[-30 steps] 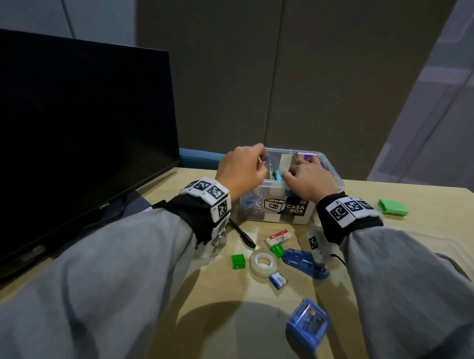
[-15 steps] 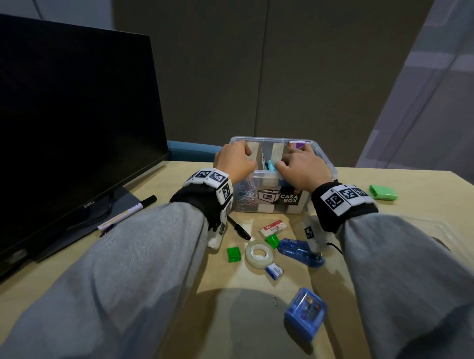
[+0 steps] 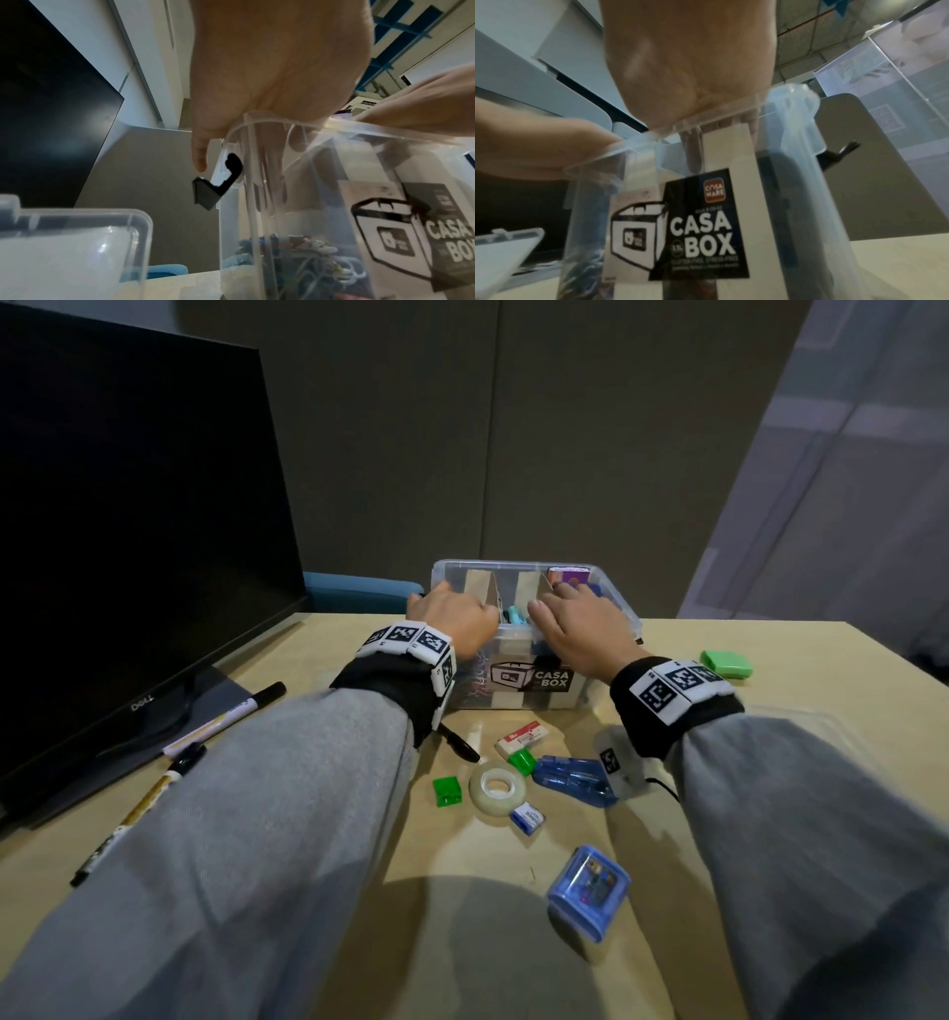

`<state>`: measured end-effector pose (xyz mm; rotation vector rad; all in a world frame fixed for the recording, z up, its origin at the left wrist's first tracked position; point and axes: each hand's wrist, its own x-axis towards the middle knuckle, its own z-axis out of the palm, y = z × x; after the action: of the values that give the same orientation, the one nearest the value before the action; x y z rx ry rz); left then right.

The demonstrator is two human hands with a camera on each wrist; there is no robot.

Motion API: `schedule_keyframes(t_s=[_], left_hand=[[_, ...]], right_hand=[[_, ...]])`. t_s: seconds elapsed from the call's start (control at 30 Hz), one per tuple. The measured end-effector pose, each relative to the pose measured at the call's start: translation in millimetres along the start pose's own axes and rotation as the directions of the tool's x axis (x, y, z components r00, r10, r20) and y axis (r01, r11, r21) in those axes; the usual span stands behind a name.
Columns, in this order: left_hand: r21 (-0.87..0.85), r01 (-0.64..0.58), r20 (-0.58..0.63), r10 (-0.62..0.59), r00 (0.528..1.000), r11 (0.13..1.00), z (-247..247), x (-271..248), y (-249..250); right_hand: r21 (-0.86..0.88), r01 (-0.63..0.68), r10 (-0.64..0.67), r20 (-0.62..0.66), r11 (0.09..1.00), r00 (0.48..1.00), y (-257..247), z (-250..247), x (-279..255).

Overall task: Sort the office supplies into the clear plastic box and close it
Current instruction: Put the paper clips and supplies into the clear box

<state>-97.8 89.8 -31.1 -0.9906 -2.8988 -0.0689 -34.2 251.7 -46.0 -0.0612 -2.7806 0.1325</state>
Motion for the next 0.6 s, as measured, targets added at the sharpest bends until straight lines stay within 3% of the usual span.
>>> schedule_keyframes(t_s=[0.1, 0.2, 0.3, 0.37, 0.43, 0.53, 0.6], left_hand=[[-0.036, 0.006, -0.016, -0.006, 1.000, 0.999, 2.2, -0.7, -1.4], [-0.027, -0.003, -0.038, 0.002, 0.999, 1.000, 2.5, -1.2, -1.9], [-0.004, -0.013, -0.074, 0.013, 0.997, 1.000, 4.2, -3.7, -0.5], [0.022, -0.006, -0.101, 0.009, 0.995, 1.000, 5.1, -7.4, 2.6], [0.067, -0.002, -0.103, 0.009, 0.995, 0.998, 6.2, -11.1, 5.5], [0.056, 0.018, -0.127, -0.011, 0.992, 0.998, 6.1, -14.2, 8.2], [-0.032, 0.047, -0.149, -0.051, 0.988, 0.998, 5.9, -15.8, 9.1]], right_hand=[[0.109, -0.010, 0.007, 0.023, 0.994, 1.000, 4.9, -13.0, -12.9], [0.124, -0.078, 0.086, -0.058, 0.989, 0.995, 19.0, -28.8, -30.2], [0.035, -0.240, 0.243, -0.174, 0.970, 0.954, 36.9, -36.8, -48.8], [0.001, -0.402, 0.397, -0.148, 0.916, 0.906, 48.5, -38.4, -62.9], [-0.085, -0.446, 0.450, 0.034, 0.891, 0.893, 53.5, -38.1, -77.8], [-0.112, -0.236, 0.261, 0.444, 0.965, 0.857, 43.0, -33.8, -94.8], [-0.032, -0.147, 0.138, 0.573, 0.989, 0.808, 26.9, -29.3, -100.4]])
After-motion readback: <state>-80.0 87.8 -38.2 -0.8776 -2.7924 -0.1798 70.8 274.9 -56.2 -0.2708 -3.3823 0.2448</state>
